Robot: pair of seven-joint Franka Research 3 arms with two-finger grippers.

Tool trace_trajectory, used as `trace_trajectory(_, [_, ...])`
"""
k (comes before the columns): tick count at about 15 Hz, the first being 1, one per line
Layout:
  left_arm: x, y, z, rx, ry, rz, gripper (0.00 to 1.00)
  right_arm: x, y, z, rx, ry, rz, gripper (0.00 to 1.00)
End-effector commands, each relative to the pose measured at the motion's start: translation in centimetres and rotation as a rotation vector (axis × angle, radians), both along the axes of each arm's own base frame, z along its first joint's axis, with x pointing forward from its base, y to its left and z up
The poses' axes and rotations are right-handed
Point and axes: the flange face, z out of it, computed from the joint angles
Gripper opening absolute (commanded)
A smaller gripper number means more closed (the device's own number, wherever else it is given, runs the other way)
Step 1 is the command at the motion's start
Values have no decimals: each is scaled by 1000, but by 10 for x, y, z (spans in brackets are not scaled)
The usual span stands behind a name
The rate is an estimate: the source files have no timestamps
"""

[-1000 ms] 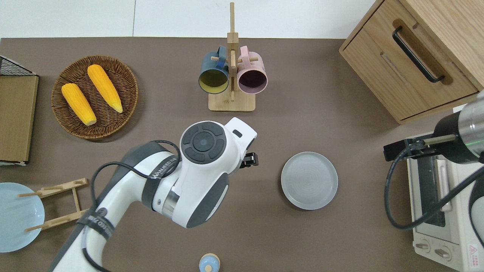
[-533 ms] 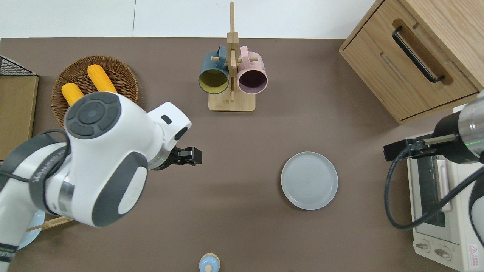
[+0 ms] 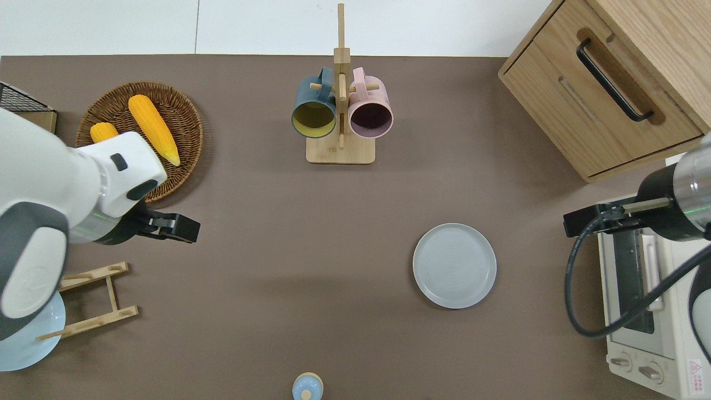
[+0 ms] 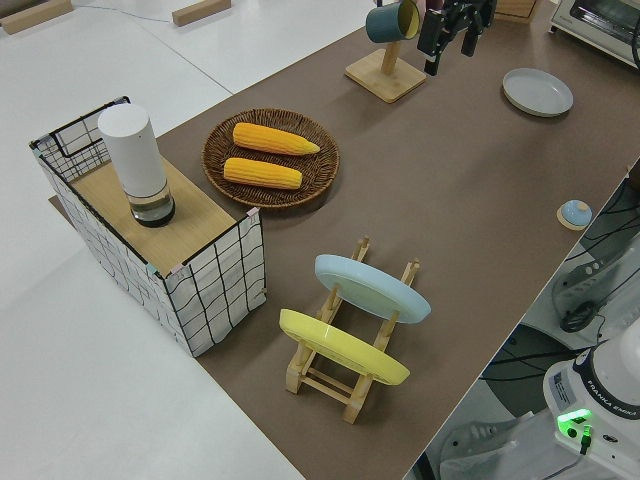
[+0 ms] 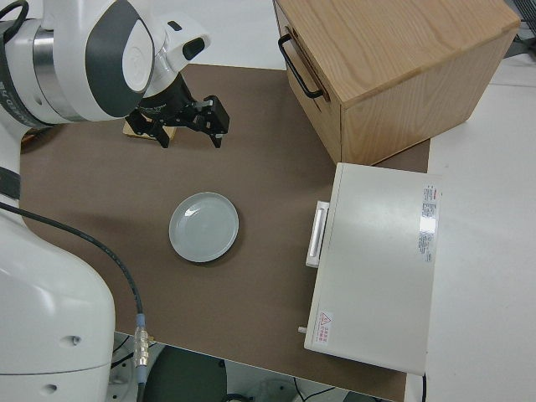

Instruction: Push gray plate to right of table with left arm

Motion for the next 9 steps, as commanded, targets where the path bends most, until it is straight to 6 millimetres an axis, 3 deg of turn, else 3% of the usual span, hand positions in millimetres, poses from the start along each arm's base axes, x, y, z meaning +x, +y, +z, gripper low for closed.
trace_trajectory(1, [5,40,24,26,-8,-14,998,-4,-2,3,7,6,-2,983])
trace_trajectory(3, [7,58,38,41,-37,-26,995,-4,-2,3,7,6,-2,983])
trace_trajectory(6, [9,78,42,44,-43,-89,995,-4,-2,3,7,4,-2,983])
trace_trajectory(9, [10,80,42,33,-44,-89,998,-4,-2,3,7,4,-2,983])
